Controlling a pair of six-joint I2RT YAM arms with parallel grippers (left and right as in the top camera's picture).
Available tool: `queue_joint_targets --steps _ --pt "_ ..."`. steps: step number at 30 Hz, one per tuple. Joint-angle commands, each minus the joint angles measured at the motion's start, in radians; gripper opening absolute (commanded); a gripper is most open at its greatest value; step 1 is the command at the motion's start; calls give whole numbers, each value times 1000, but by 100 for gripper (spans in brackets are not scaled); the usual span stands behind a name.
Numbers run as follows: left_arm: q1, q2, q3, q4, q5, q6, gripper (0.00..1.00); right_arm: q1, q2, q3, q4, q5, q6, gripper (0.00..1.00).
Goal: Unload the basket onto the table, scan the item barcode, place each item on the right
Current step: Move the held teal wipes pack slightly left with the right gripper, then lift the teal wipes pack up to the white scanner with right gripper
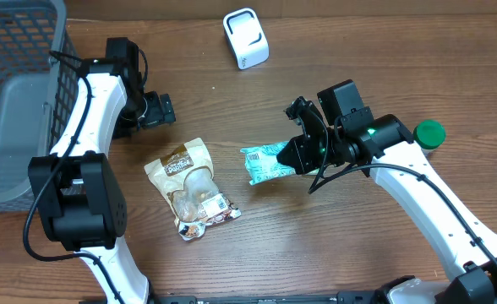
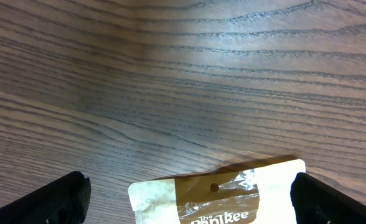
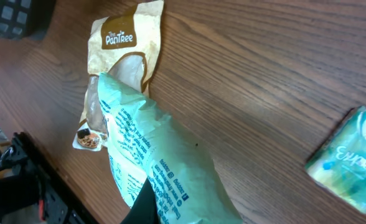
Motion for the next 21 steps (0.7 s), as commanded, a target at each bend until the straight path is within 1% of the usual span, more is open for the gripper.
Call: queue_joint_targets --steps 1,10,14,17,21 --pt "4 -21 14 0 -14 3 99 -3 -3 0 10 35 2 4" --pt "4 -21 14 0 -14 3 100 -1 2 -16 64 110 -10 4" --pt "4 -21 14 0 -14 3 99 0 5 -13 127 203 -10 4" --pt "4 -21 14 0 -14 3 100 0 5 29 143 269 7 4" --pt "4 -21 14 0 -14 3 99 0 5 116 130 284 18 4"
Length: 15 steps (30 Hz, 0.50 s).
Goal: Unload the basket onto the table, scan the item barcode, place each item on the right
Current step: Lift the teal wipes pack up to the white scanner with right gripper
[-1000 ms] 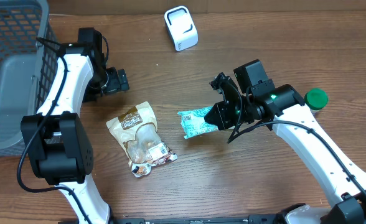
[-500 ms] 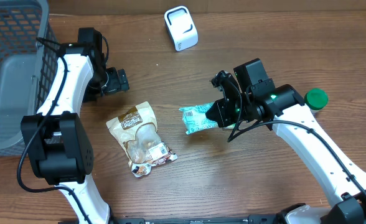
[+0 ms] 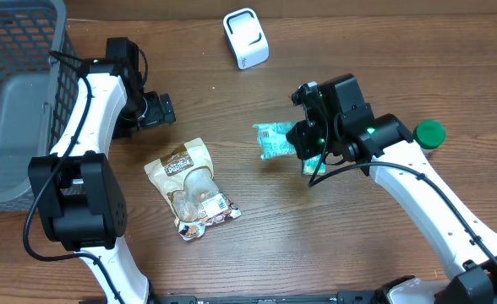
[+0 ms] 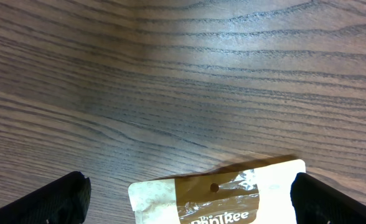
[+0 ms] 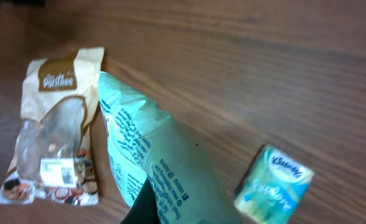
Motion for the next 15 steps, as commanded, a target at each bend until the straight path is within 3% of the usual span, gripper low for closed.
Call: queue_joint_targets --steps 1,8,15 --pt "4 -21 14 1 -14 3 100 1 -3 115 10 51 12 4" --pt "4 -21 14 1 -14 3 100 40 0 254 29 290 -23 3" --pt "4 -21 14 1 -14 3 100 124 19 349 147 486 -296 3"
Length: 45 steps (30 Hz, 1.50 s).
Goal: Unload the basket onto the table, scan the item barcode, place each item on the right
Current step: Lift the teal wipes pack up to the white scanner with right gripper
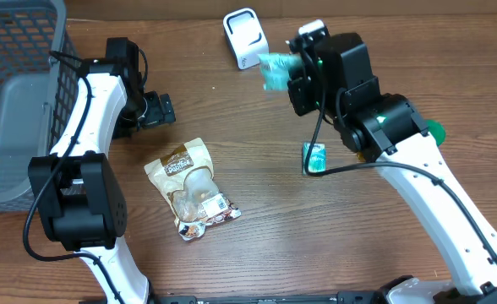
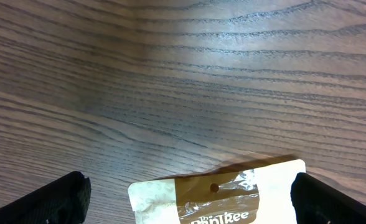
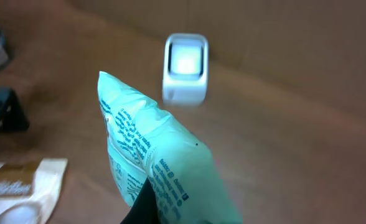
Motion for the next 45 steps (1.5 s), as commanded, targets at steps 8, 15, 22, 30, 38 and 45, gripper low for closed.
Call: queue_joint_targets --steps 8,15,22,30,38,45 --pt "4 -21 14 1 -14 3 100 95 123 56 302 354 -422 4" --pt "4 -21 14 1 -14 3 100 117 261 55 428 402 -507 4" --pt "4 -21 14 1 -14 3 100 117 385 55 562 440 -559 4" --pt "4 -21 14 1 -14 3 99 117 482 55 737 447 -650 4" --pt "4 -21 14 1 -14 3 100 116 580 55 923 510 -752 4" --pt "4 -21 14 1 -14 3 100 97 633 55 1072 515 -768 4"
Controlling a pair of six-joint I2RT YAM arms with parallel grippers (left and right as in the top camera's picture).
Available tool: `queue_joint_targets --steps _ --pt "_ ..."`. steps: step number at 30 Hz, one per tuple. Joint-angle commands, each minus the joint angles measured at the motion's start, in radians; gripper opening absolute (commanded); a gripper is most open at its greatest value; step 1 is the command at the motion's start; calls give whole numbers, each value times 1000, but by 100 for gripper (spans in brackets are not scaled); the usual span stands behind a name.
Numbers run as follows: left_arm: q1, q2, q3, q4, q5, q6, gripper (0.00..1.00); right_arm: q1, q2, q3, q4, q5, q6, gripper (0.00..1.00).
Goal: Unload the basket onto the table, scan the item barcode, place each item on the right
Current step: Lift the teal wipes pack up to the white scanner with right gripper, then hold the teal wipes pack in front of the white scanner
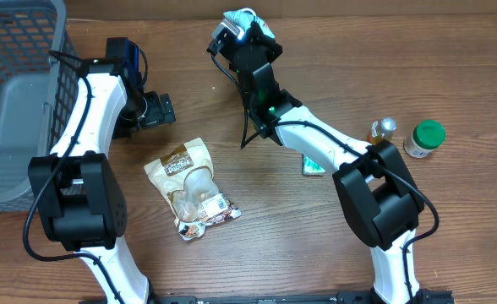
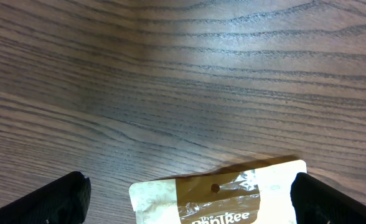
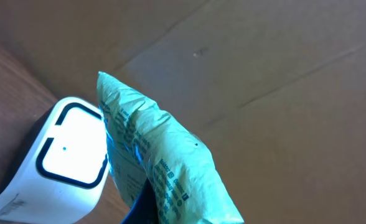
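Note:
A pale green snack pouch point(image 3: 161, 158) is held in my right gripper point(image 1: 248, 35), which is shut on it at the far middle of the table. The pouch point(image 1: 257, 21) hangs right in front of the white barcode scanner point(image 3: 61, 158), whose lit face points at its printed side. In the overhead view the scanner point(image 1: 229, 19) is mostly covered by the gripper and pouch. My left gripper point(image 1: 157, 110) stands open low over the table, its dark fingers point(image 2: 52, 199) either side of the top edge of a brown Pantree pouch point(image 2: 223, 196).
A grey wire basket point(image 1: 12, 93) fills the far left. The brown pouch point(image 1: 191, 187) lies left of centre. A teal tissue pack point(image 1: 314, 163) lies under the right arm. A small bottle point(image 1: 382, 129) and a green-lidded jar point(image 1: 426, 135) stand at the right. A cardboard wall backs the table.
My right gripper has carried the green pouch further left and back, from beside the scanner to right up against its face. The left arm has not moved.
My right gripper held the green pouch low over the table's middle, next to the brown pouch. Then it had it higher, above the tissue pack. Then it held it near the scanner, and now directly before the scanner's face. The left gripper stayed open throughout.

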Motion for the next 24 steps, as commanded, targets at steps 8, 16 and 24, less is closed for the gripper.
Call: queue_joint_targets --steps 8,16,24 --pt "4 -21 14 0 -10 3 100 -70 60 25 131 -116 -60 4" --pt "4 -21 14 0 -10 3 100 -106 124 26 259 -162 -67 4" --pt "4 -21 14 0 -10 3 100 -113 172 33 286 -217 -66 4"
